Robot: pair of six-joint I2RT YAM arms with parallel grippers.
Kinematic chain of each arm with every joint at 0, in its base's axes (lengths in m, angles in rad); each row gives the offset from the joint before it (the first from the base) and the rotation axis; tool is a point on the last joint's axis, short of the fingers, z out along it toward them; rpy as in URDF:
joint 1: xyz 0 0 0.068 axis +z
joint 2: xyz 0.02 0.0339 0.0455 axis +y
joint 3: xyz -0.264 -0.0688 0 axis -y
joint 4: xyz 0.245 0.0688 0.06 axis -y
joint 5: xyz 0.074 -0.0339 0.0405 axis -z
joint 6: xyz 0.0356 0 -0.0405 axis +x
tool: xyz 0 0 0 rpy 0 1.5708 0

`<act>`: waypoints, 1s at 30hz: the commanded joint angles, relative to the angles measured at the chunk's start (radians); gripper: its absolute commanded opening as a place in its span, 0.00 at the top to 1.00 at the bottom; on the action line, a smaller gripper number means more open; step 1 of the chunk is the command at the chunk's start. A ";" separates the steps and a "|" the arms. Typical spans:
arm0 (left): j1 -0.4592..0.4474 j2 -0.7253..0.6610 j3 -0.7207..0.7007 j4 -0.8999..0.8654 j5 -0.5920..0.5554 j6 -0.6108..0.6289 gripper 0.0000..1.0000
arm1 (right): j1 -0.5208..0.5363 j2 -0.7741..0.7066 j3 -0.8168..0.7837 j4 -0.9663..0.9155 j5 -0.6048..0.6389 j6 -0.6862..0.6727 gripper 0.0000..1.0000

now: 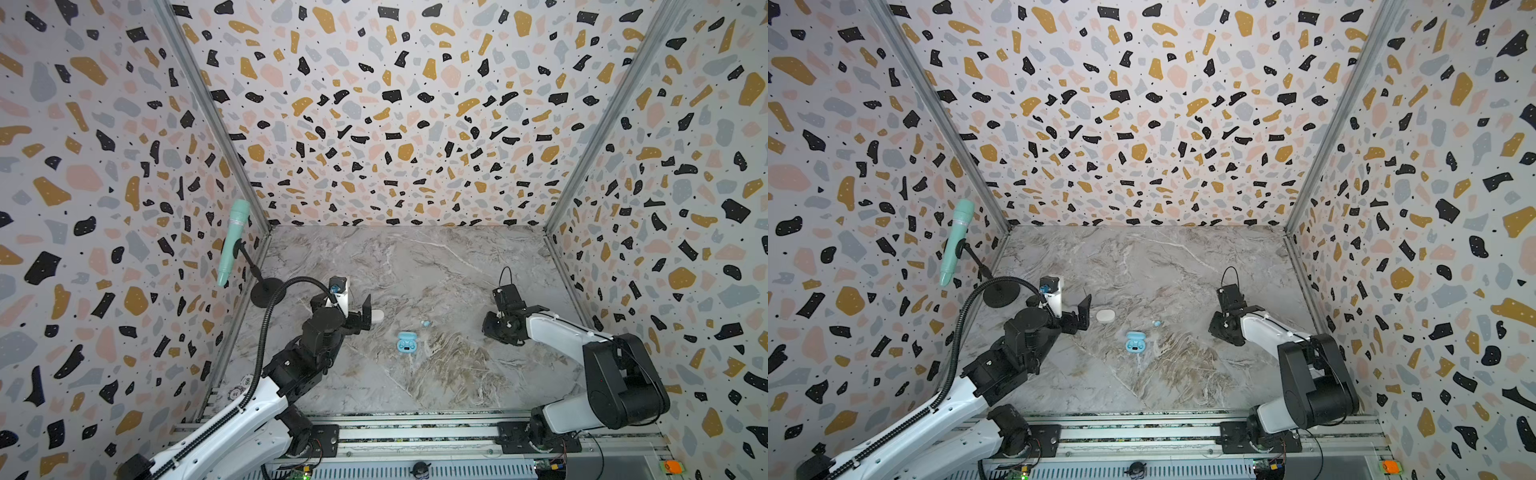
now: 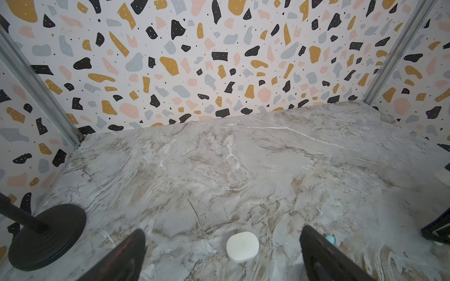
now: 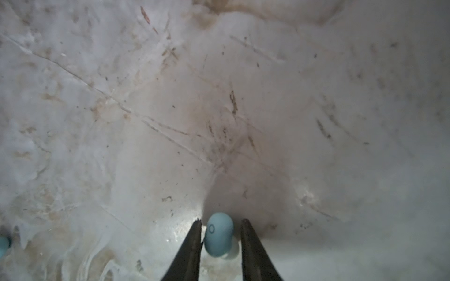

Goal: Insert wireless bluetooth earbuds into charging case
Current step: Pick up a wireless bluetooth earbud from the middle-right of the table, then place a wireless bluetooth earbud at the center of the table.

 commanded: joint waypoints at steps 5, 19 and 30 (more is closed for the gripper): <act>0.006 0.004 -0.002 0.015 0.008 0.010 0.00 | -0.006 0.014 -0.015 -0.003 0.008 -0.011 0.76; 0.006 0.004 0.001 0.013 0.009 0.011 0.00 | 0.088 -0.057 0.007 -0.003 -0.071 -0.046 0.85; 0.006 -0.006 -0.003 0.011 0.003 0.012 0.00 | 0.455 0.009 0.068 -0.039 -0.033 0.025 0.87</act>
